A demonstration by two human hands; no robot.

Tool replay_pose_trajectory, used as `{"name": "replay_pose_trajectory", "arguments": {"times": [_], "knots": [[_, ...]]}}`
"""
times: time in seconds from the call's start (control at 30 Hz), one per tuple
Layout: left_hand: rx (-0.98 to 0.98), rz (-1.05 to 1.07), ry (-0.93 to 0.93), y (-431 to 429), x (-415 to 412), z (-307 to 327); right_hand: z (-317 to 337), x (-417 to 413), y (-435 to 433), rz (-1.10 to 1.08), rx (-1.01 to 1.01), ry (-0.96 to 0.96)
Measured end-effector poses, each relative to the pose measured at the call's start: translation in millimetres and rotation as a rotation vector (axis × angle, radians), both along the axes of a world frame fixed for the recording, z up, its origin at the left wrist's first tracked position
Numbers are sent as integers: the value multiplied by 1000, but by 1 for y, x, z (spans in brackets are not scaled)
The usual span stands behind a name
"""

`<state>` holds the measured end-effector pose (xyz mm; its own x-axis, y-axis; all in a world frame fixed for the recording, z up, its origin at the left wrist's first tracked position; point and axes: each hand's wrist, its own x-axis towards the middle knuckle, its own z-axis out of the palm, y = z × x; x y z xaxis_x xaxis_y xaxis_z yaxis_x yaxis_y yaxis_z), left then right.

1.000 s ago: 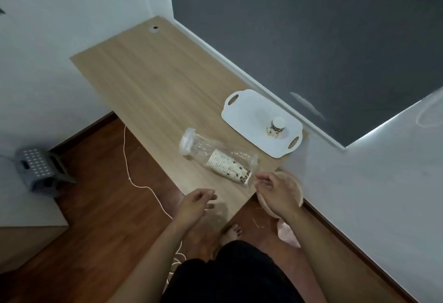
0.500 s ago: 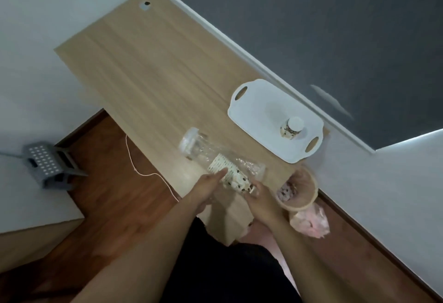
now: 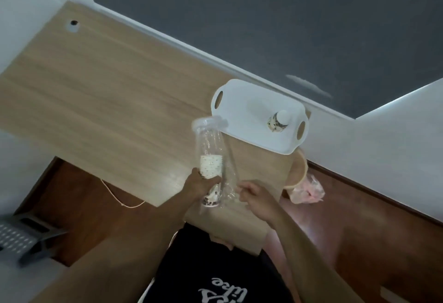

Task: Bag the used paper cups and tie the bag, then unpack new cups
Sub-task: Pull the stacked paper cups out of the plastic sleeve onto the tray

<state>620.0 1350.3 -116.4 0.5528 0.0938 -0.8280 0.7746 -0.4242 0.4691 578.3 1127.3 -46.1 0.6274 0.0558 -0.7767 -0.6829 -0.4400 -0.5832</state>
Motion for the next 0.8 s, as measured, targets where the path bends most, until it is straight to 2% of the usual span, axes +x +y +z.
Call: {"name": "replay_pose_trajectory", "arguments": {"times": [0.2,0.3,0.4,0.5,0.53,0.7,0.73,0.8], "knots": [[99,-420,-251,61,24,21,51,42,-5,-551,111,-262],[101,-568,-385,87,31,39,82,61,-5,-633,122,-389],[83,-727,-523,100,40,59,102,73,-7,-460,75,-354],[55,-852,-644,111,45,75,115,73,-5,-36,-94,-244],[57,-906,-663,112,47,78,119,71,-4,58,-88,-197],[66,-1108,-718,112,50,94,118,55,6,181,330,-5],[71,-1129,-726,110,51,96,118,55,11,208,331,26],[88,-1159,-721,107,50,100,121,54,19,215,212,20]]}}
